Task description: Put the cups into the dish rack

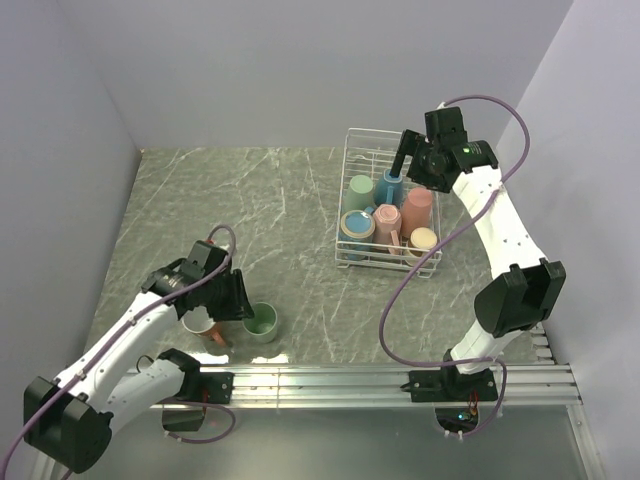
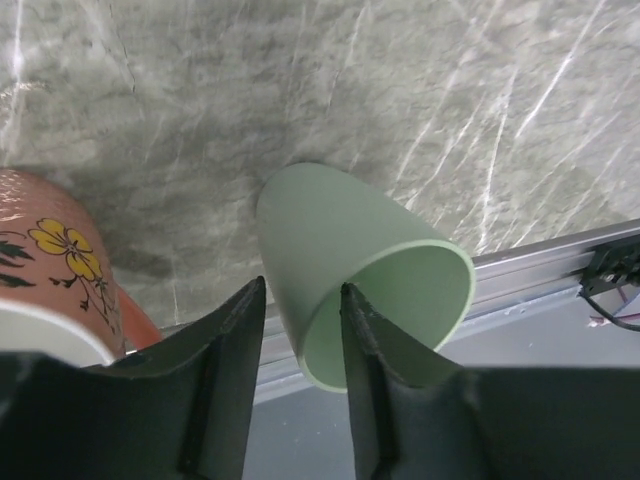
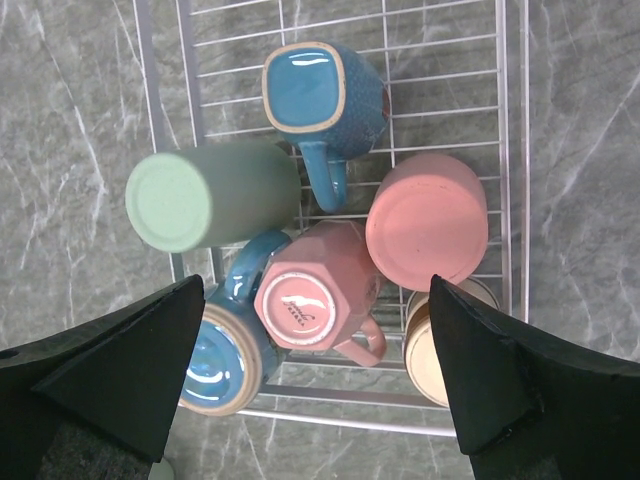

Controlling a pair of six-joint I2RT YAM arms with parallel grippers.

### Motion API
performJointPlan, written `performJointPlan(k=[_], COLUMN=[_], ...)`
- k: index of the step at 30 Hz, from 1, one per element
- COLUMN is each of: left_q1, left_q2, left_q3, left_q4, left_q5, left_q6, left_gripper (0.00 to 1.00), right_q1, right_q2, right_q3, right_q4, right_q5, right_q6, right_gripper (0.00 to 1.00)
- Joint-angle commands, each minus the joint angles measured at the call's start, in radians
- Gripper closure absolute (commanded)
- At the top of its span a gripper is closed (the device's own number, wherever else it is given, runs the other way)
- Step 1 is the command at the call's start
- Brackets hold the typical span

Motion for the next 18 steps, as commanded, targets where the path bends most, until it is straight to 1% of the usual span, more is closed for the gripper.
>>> performJointPlan(k=[1,2,3,5,6,9,12,13,15,16,18], left_q1=[-0.005,-0.005,-0.005,-0.005,-0.005,-0.005,-0.005,-0.005,-0.003,-0.003,0.001], left_q2=[0.022,0.031,0.045,0.066,0.071,0.074,0.097,0.112,0.173,0.2,0.279], left_q3=[-0.001,-0.003,-0.003,-0.004,-0.004,0.02,0.115,0.179,0.256,0.336,0.42], left_q4=[0.019,0.02,0.026,0.028,0.028,0.031,0.032,0.034,0.032,0.035,0.04], left_q5=[0.019,0.022,0.028,0.037,0.039,0.043,0.03,0.022,0.007,0.007,0.014], left_q6=[-0.014,-0.014,-0.009,-0.008,-0.005,-0.003,0.003,0.012,0.04,0.05,0.089], left_gripper=[0.62,0.66,0.74,0.85,0.99,1.0,1.0,1.0,1.0,1.0,1.0], right_q1=[-0.001,0.001,-0.001,0.001,-0.001,-0.001,-0.001,-0.001,-0.001,0.001,-0.003], right_q2=[-0.059,-0.062,-0.064,-0.07,-0.071,-0.082,-0.091,-0.094,-0.1,-0.102,-0.114], right_q3=[0.0,-0.002,-0.005,-0.014,-0.02,-0.028,-0.008,0.001,0.038,0.049,0.088], right_q4=[0.033,0.035,0.036,0.036,0.036,0.036,0.025,0.022,0.013,0.015,0.015], right_q5=[0.017,0.019,0.019,0.022,0.022,0.031,0.04,0.043,0.037,0.022,0.016], right_q6=[0.001,0.001,0.001,0.001,0.001,-0.001,-0.007,-0.01,-0.017,-0.022,-0.024], right_gripper=[0.0,0.0,0.0,0.0,0.0,0.0,0.0,0.0,0.0,0.0,0.0])
